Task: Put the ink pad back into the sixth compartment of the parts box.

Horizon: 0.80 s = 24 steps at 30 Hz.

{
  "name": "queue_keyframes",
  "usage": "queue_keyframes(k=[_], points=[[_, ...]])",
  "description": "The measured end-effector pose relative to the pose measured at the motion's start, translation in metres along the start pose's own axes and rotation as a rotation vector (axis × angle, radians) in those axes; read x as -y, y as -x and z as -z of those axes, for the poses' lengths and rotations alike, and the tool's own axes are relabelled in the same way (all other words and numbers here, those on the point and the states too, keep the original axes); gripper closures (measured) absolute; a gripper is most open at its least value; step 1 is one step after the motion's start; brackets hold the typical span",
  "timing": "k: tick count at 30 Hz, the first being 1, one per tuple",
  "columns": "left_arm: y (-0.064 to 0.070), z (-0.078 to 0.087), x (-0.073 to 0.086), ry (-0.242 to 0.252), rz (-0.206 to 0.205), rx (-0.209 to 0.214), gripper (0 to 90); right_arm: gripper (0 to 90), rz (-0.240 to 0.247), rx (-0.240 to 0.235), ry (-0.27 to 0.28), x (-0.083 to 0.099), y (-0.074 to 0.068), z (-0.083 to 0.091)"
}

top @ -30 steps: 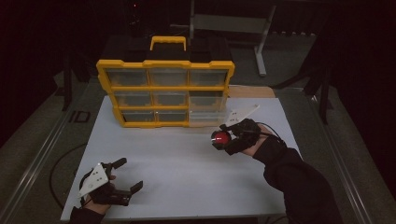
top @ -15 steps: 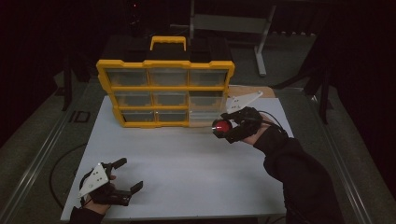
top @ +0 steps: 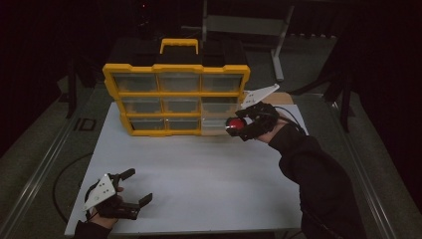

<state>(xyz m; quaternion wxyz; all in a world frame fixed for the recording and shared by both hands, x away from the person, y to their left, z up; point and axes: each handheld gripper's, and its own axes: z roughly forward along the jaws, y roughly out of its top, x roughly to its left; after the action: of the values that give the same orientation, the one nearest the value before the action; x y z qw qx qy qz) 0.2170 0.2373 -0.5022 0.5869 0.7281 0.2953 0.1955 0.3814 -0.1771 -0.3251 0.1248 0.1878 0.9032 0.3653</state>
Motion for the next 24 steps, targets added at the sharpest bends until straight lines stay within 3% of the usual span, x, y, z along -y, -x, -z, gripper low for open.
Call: queue_keyframes(k=[24], points=[[0.0, 0.0, 0.0, 0.001, 0.0, 0.003, 0.0, 30.2, -0.043, 0.043, 0.015, -0.037, 0.033, -0.005]])
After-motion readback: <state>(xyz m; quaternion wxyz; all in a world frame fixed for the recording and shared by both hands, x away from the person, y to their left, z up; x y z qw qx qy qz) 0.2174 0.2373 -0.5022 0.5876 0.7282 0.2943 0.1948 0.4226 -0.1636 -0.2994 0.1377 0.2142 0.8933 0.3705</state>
